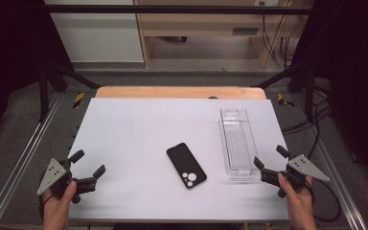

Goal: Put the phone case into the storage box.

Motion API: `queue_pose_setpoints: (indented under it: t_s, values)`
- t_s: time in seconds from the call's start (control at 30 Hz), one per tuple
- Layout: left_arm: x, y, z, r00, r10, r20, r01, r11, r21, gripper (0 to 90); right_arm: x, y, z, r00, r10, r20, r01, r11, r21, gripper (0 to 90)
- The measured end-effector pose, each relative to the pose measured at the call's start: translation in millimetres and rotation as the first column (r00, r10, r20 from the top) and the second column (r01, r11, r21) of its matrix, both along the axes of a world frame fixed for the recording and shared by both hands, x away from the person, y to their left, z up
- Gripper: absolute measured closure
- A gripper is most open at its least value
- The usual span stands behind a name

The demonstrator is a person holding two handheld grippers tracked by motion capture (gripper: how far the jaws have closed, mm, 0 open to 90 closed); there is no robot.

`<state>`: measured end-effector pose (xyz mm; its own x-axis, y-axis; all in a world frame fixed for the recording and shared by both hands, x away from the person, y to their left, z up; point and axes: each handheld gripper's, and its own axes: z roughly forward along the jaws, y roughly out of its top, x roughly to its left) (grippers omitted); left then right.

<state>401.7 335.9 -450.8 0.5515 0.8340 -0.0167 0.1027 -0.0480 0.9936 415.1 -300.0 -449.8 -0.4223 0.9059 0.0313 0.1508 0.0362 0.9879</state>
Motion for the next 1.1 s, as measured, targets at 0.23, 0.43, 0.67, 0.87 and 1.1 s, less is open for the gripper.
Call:
queue_pose_setpoints:
  t_s: [0.23,0.43,0.67,0.87,1.1]
  values:
    - [-0.4,-1.7,0.0,1.0,-0.002,-0.002,0.002,1.0,0.003,1.6,-2.0,4.0,6.2,0.9991,-0.035,-0.025,0.036,0.999,0.017,5.3]
    - [-5.3,-4.4,2.8,1.0,-0.006,0.006,0.006,0.9999,0.014,1.6,-6.9,8.1,14.8,0.995,-0.098,-0.02,0.099,0.995,0.023,4.7]
    - [-3.8,-5.1,1.5,0.9999,-0.01,-0.002,0.01,0.9999,0.013,1.6,-12.6,23.3,32.0,0.9841,-0.178,0.006,0.177,0.983,0.046,5.1]
    - [-4.2,-6.1,2.4,0.9999,-0.011,-0.001,0.011,0.9999,0.008,1.6,-15.0,49.4,44.1,0.9868,-0.161,0.01,0.16,0.984,0.073,5.8]
    - [-3.9,-8.8,2.2,0.9998,-0.018,-0.004,0.018,0.9997,0.019,1.6,-10.7,83.5,49.4,0.9929,-0.115,-0.029,0.117,0.991,0.068,7.9]
